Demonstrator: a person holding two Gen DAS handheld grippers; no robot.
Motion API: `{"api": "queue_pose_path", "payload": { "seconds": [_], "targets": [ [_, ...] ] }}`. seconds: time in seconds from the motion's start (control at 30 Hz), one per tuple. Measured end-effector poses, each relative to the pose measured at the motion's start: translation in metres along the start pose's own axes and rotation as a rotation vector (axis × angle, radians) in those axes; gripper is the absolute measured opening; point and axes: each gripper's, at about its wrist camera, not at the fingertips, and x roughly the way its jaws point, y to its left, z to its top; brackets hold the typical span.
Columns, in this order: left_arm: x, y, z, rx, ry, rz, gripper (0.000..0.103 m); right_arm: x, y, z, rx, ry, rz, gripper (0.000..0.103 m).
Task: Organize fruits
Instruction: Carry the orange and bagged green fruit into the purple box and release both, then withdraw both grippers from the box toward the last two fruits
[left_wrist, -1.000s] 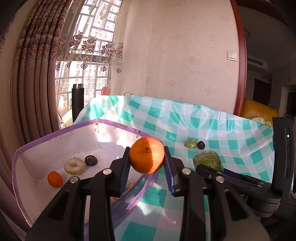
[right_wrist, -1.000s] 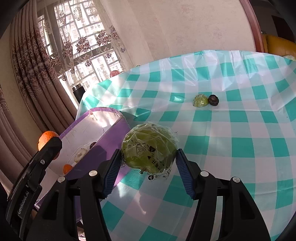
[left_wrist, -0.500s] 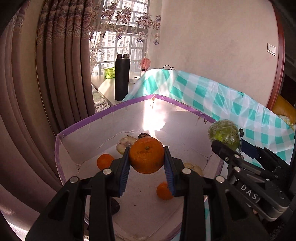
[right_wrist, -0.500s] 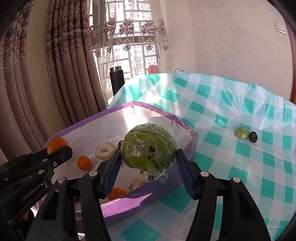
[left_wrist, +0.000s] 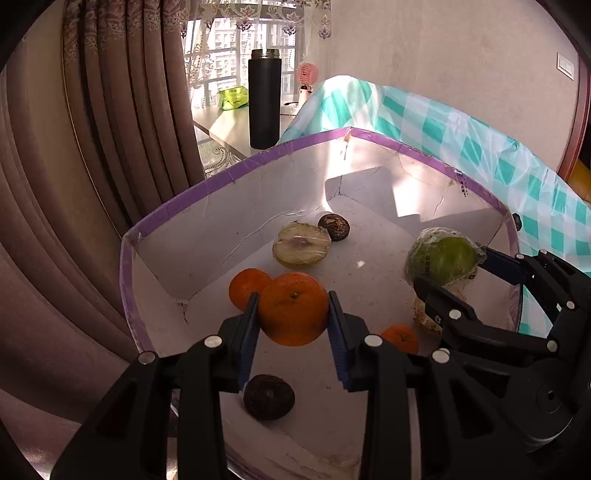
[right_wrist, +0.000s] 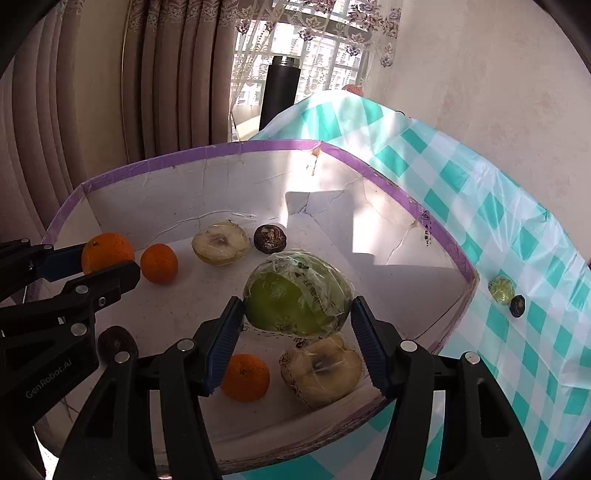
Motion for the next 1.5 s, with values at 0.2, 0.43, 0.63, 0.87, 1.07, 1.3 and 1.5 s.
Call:
{"api": "queue_pose_path", "payload": {
  "seconds": [0.2,0.43,0.63,0.87,1.07,1.3,1.5],
  "targets": [
    [0.004,0.001,-0.001,-0.004,0.009,0.009,0.036,-0.005,0.01,0.002,-0.069,-0.023,-0.053,0.052],
    [0.002,0.009,0.001,-0.052,0.002,0.01,0.069,-0.008,0.0,-0.004,-0.023,-0.019,-0.055,0.059],
    [-0.002,0.005,0.001,-0.052,-0.014,0.002,0.081,-0.017,-0.012,-0.013,0.014,-0.069,-0.032,0.067],
    [-0.011,0.0,0.004,-0.046,-0.033,0.027,0.089,-0.032,-0.027,-0.021,0.069,-0.14,-0.012,0.068],
    [-0.04,-0.03,0.004,0.023,-0.158,0.039,0.099,-0.059,-0.074,-0.038,0.223,-0.255,-0.018,0.077],
    [-0.067,-0.098,-0.002,0.14,-0.264,-0.052,0.101,-0.064,-0.15,-0.077,0.436,-0.251,-0.089,0.082],
    [-0.069,-0.167,-0.016,0.264,-0.258,-0.176,0.101,-0.06,-0.209,-0.119,0.583,-0.206,-0.208,0.085]
  ]
}}
